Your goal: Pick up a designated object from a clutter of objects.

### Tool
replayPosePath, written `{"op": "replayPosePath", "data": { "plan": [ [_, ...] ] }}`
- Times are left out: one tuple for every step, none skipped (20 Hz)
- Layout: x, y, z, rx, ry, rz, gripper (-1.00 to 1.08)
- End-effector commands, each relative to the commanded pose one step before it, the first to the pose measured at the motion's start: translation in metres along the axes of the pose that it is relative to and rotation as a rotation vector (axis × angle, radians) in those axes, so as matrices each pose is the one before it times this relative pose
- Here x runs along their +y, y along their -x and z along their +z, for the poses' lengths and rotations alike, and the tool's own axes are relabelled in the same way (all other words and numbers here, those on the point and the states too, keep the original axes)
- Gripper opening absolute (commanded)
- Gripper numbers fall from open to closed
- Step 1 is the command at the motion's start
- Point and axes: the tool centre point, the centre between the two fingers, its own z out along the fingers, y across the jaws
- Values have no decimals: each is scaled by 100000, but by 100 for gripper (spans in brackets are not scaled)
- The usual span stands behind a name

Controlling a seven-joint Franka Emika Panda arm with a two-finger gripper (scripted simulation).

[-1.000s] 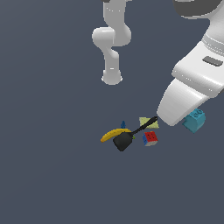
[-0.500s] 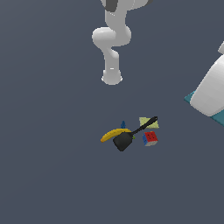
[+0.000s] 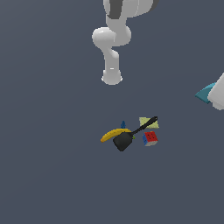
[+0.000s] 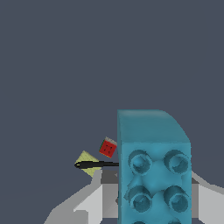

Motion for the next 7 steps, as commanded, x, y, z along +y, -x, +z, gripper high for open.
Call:
{"op": "replayPosePath", "data": {
  "plan": [
    [-107,-138,-250,107,41,45,-100],
    [-28,-37,-41,0,0,0,-100],
    [-21,-29,-33,0,0,0,-100],
    [-15,-22,-25,0,0,0,-100],
    [-10,-16,-17,0,0,0,-100],
    [-6,-9,-10,0,0,0,-100],
    [-2,-3,-3,0,0,0,-100]
  ]
}}
